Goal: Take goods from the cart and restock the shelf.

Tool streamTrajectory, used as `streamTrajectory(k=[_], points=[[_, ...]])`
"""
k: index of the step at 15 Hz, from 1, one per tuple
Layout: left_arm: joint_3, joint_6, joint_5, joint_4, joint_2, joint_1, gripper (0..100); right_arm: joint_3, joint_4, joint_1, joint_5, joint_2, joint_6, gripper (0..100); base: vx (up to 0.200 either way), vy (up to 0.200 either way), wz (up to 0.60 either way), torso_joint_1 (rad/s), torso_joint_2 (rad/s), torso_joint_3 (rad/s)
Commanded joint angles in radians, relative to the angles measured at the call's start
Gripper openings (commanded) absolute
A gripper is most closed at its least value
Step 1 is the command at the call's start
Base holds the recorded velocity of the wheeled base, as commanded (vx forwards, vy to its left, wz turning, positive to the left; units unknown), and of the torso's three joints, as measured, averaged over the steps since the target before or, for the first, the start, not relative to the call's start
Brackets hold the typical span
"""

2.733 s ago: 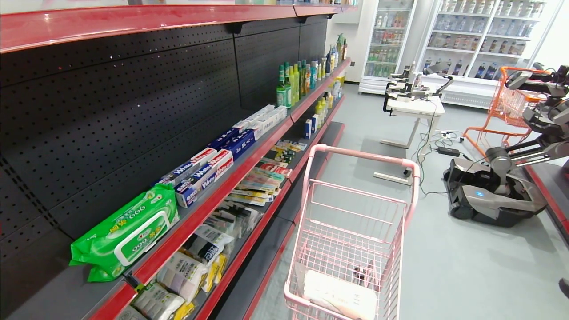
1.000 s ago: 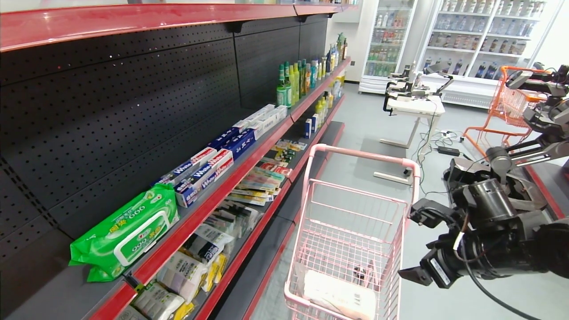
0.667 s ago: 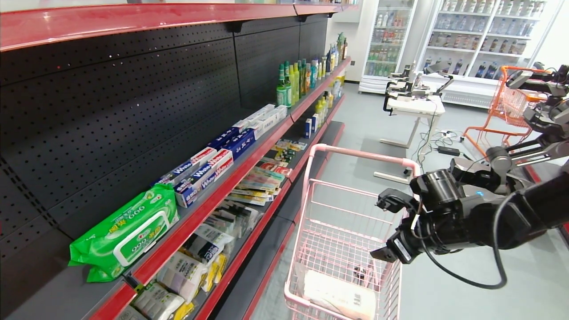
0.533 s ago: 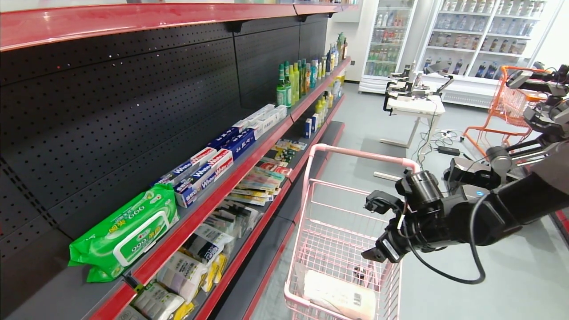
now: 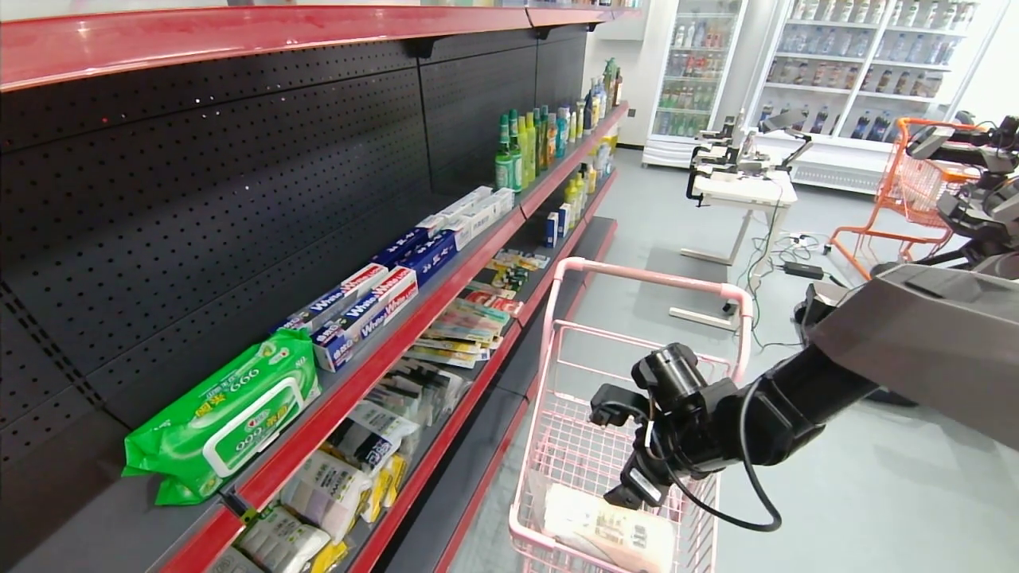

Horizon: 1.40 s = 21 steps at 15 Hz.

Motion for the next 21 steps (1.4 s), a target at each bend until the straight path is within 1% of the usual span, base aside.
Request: streamTrajectory(k=[1, 5, 7, 9, 13, 21], points=[[0.000, 0.000, 0.001, -0.001, 0.001, 0.000, 100, -0.005, -0.001, 0.025, -0.001, 0.039, -0.006, 100, 0.000, 0.000, 0.00, 0.000, 0.00, 0.000], [0.000, 0.000, 0.001, -0.001, 0.001, 0.000, 100, -0.010, -0.001, 0.039, -0.003, 0.081, -0.047, 100, 0.000, 0.000, 0.00, 0.000, 0.00, 0.000], [0.000, 0.000, 0.001, -0.001, 0.001, 0.000, 100, -0.011, -0.001, 0.048, -0.003, 0.093, -0.089, 100, 0.000, 0.000, 0.00, 0.000, 0.00, 0.000], [0.000, -0.001, -0.001, -0.001, 0.001, 0.000, 100, -0.034, -0.002, 0.059, -0.003, 0.111, -0.118, 100, 0.000, 0.000, 0.00, 0.000, 0.00, 0.000], [0.000, 0.000, 0.001, -0.001, 0.001, 0.000, 100, -0.061, -0.002, 0.083, -0.001, 0.139, -0.107, 100, 0.000, 0.000, 0.00, -0.018, 0.04, 0.021], [0.000, 0.000, 0.001, -0.001, 0.001, 0.000, 100, -0.076, -0.002, 0.091, 0.000, 0.151, -0.109, 100, 0.000, 0.000, 0.00, -0.077, 0.16, 0.087]])
